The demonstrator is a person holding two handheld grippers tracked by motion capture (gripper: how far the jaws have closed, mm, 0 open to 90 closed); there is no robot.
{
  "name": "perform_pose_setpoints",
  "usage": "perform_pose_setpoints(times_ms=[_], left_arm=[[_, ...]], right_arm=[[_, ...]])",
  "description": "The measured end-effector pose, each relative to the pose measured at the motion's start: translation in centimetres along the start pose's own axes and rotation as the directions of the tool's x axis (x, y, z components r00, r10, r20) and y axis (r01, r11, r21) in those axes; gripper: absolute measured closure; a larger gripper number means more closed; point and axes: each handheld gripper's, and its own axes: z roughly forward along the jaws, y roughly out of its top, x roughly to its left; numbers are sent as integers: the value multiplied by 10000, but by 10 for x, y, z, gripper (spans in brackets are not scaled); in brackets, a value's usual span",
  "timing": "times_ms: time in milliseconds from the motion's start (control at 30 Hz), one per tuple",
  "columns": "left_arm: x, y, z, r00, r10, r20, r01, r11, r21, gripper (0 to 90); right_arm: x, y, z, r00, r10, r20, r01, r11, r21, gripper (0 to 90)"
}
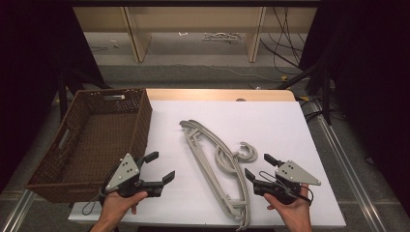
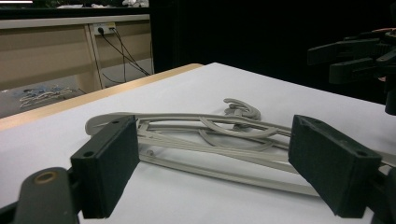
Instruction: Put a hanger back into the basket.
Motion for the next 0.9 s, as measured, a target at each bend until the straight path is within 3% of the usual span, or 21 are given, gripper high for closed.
perform_pose_setpoints(times_ms=[200, 333, 667, 733, 900], left_arm=[[0, 0, 1, 10000, 18, 54, -18, 10000, -33, 162], [0, 0, 1, 10000, 65, 23, -65, 10000, 35, 162], [0, 0, 3, 10000, 55, 31, -55, 9999, 89, 162], [0, -1, 4, 9999, 112, 29, -112, 9999, 121, 162], [0, -1, 4, 10000, 84, 25, -85, 9999, 151, 162]], right_arm=[[2, -1, 0, 9999, 117, -23, -117, 9999, 102, 201], [1, -1, 2, 9999, -96, -36, 96, 9999, 65, 210], [-1, -2, 10, 9999, -162, 5, 161, 9964, 838, 265], [0, -4, 17, 9997, -216, -125, 230, 9920, 1243, 301], [1, -6, 38, 9981, -281, -551, 415, 9649, 2593, 341]])
